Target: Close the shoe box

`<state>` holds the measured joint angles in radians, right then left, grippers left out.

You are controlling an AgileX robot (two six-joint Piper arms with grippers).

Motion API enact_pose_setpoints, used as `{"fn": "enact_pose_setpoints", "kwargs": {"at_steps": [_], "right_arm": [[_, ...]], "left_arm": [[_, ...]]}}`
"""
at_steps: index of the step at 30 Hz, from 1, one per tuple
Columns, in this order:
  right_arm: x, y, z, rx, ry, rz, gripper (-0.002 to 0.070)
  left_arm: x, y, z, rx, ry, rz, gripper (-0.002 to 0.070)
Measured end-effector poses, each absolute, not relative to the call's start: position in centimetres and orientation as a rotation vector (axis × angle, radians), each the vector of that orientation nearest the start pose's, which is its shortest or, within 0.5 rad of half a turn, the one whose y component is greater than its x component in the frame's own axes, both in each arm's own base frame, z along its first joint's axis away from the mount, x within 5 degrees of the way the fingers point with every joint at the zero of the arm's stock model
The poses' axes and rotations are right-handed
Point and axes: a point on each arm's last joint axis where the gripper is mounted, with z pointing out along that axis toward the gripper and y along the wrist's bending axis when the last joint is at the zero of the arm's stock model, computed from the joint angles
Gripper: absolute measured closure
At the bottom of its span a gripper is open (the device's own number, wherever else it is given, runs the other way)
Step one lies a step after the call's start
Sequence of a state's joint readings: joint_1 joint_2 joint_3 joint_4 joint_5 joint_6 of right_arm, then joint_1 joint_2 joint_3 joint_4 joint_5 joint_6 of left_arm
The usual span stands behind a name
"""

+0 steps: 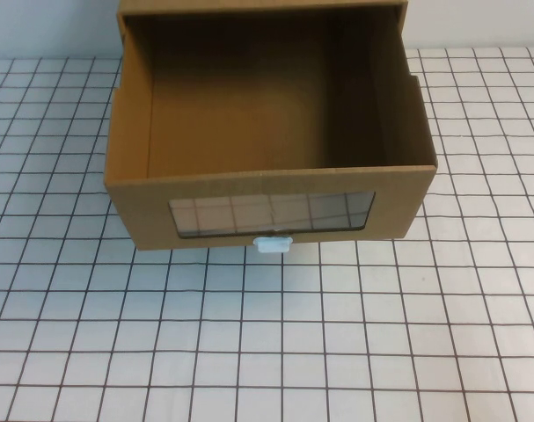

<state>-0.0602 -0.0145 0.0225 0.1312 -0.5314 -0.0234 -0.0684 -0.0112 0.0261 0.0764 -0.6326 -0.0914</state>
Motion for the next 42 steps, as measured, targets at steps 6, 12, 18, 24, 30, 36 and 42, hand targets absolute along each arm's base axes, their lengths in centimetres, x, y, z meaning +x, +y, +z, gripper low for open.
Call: {"fn": "enact_pose_setpoints", "kwargs": {"at_steps": [6, 12, 18, 24, 30, 36, 42], "right_arm": [[3.6, -0.9, 25.6, 0.153, 0.888, 0.031, 0.0689], [2.0, -1.0, 27.3, 0.153, 0.649, 0.028, 0.0689], [-0.4, -0.4, 32.3, 0.097, 0.477, 0.090, 0.0689], [-3.7, 0.7, 37.8, -0.001, 0.390, 0.175, 0.0689], [-5.9, 1.1, 42.5, -0.027, 0.299, 0.281, 0.0689], [-3.5, 0.8, 47.6, 0.039, 0.477, 0.337, 0.0689], [1.6, -0.2, 51.3, 0.250, 0.896, 0.378, 0.0689]], "left_arm": [[3.0, -0.7, 26.2, 0.058, 0.796, -0.122, 0.0680], [1.3, -0.5, 27.6, 0.048, 0.556, -0.145, 0.0680], [-0.6, -0.2, 31.7, 0.018, 0.416, -0.158, 0.0680], [-3.2, 0.1, 36.7, 0.006, 0.360, -0.162, 0.0680], [-5.0, 0.3, 40.8, -0.005, 0.305, -0.171, 0.0680], [-3.0, 0.5, 46.4, -0.063, 0.583, -0.237, 0.0680], [2.1, -0.3, 51.4, -0.052, 0.998, -0.247, 0.0680]]}}
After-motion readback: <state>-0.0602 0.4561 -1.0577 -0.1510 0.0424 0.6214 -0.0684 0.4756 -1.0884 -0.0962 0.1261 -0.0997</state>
